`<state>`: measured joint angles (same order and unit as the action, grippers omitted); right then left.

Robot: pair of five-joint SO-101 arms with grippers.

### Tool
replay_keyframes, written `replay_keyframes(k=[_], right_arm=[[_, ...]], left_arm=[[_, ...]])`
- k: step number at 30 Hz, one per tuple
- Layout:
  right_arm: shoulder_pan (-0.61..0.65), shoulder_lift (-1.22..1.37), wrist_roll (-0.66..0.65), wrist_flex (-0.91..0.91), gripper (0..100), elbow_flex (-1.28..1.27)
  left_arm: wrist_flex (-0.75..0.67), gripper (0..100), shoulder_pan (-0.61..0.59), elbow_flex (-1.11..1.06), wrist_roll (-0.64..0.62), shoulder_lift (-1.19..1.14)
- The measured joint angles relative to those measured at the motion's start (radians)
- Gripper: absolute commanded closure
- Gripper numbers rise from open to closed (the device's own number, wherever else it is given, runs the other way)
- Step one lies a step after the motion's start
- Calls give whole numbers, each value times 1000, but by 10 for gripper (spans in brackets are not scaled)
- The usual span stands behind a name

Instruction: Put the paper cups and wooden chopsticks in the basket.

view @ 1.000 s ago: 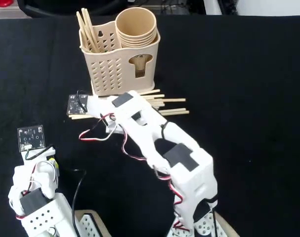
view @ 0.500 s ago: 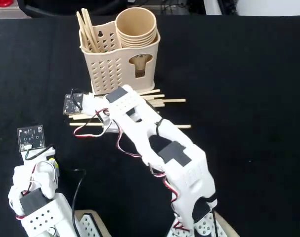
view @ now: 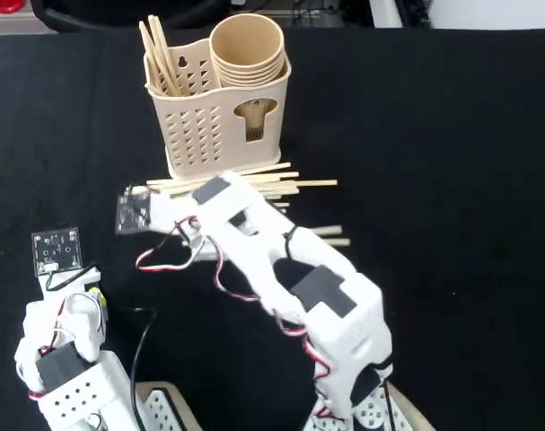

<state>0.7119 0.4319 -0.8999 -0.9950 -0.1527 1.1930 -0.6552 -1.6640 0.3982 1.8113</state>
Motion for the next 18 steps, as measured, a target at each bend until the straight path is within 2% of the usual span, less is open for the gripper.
replay_keyframes(k=[3,7,18], right_arm=[[9,-2,0,-5,884,-3],[9,-2,0,3,990,-3],[8,-3,0,8,987,-3]], left_arm=[[0,815,0,-2,0,0],[0,815,0,-2,0,0],[0,815,0,-2,0,0]])
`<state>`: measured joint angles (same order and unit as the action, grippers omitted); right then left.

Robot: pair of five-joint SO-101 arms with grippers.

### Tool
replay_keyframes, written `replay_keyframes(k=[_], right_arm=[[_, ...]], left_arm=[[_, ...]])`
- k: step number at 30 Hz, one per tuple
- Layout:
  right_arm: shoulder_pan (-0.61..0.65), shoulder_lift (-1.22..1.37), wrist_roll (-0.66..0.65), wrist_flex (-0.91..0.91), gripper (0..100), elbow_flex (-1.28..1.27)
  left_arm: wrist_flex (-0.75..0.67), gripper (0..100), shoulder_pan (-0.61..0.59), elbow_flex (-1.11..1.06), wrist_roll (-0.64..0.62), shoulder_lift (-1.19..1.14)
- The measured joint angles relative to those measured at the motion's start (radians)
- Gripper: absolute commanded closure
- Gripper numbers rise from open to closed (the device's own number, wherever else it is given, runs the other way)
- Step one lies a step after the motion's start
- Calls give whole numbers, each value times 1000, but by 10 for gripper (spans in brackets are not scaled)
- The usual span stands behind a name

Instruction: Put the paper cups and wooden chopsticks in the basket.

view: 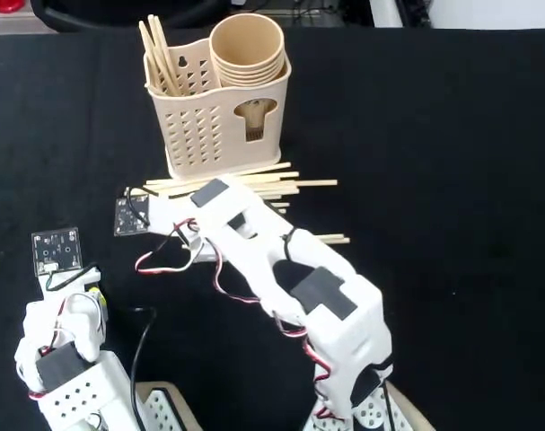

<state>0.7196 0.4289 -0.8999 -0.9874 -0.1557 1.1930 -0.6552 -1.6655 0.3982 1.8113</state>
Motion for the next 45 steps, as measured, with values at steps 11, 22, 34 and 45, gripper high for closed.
replay_keyframes(k=[11,22,34,45], right_arm=[[60,-224,170,-43,987,-169],[43,-713,439,-49,986,-173],[29,-965,631,230,987,-63],[109,-971,628,868,987,-63]], left_arm=[[0,815,0,0,0,0],[0,815,0,0,0,0],[0,815,0,0,0,0],[0,815,0,0,0,0]])
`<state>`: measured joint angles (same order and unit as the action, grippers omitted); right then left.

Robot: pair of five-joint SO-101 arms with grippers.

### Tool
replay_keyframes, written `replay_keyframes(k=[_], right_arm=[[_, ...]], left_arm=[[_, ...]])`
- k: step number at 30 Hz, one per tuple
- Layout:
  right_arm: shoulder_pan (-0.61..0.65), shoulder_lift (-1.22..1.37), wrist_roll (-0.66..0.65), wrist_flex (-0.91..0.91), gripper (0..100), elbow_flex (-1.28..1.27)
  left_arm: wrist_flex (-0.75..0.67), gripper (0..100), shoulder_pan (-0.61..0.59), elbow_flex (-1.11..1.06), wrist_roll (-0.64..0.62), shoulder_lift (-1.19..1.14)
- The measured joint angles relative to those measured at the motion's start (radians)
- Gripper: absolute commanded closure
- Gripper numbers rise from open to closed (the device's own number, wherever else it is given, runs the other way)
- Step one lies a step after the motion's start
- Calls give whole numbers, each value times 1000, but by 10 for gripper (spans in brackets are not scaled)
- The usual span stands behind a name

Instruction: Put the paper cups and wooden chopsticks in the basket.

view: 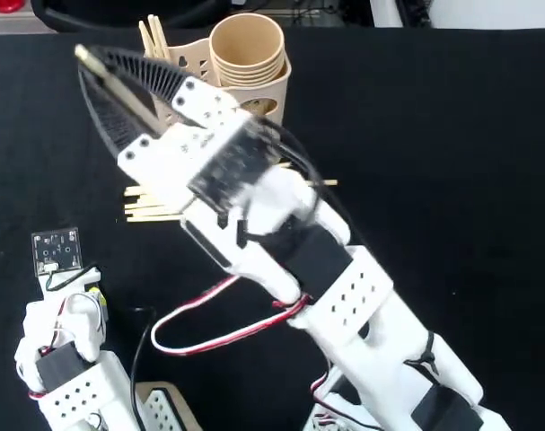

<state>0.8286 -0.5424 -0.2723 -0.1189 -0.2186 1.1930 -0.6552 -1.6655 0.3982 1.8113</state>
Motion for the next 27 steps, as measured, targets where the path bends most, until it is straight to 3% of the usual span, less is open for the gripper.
replay_keyframes(k=[13,25,27], right_arm=[[-163,164,54,250,987,17],[-290,471,176,232,982,49],[-288,494,180,201,942,49]], left_arm=[[0,815,0,0,0,0],[0,815,0,0,0,0],[0,815,0,0,0,0]])
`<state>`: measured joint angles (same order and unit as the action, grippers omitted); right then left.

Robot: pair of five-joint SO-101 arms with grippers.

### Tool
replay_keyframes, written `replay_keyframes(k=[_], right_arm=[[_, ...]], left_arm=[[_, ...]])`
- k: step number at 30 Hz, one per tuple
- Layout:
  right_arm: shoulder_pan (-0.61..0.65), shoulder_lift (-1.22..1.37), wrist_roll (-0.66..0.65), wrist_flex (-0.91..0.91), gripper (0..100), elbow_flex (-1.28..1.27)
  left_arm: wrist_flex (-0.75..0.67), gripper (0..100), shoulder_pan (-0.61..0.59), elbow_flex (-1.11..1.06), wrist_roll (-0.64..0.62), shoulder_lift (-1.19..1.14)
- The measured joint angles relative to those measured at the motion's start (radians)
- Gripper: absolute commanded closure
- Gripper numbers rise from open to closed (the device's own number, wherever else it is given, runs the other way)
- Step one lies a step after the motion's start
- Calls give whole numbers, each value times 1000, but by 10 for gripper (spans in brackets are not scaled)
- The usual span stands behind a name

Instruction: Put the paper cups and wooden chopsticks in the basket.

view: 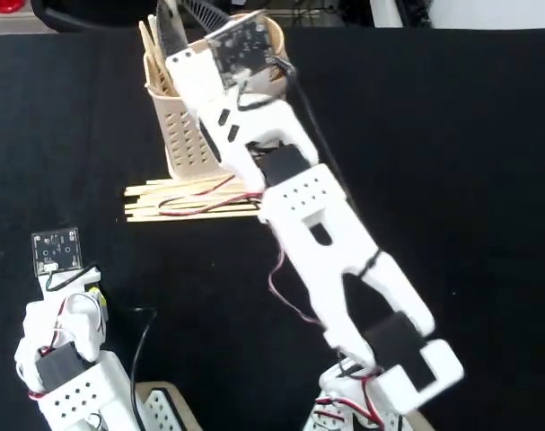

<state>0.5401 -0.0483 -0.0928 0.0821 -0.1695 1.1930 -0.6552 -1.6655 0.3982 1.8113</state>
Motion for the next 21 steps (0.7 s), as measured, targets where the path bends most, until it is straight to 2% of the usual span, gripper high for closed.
replay_keyframes(k=[5,7,14,21], right_arm=[[2,18,6,-120,696,37],[2,18,6,-189,652,68],[3,18,-12,-388,723,230],[52,-54,-201,-807,882,387]], left_arm=[[0,815,0,0,0,0],[0,815,0,0,0,0],[0,815,0,0,0,0],[0,815,0,0,0,0]])
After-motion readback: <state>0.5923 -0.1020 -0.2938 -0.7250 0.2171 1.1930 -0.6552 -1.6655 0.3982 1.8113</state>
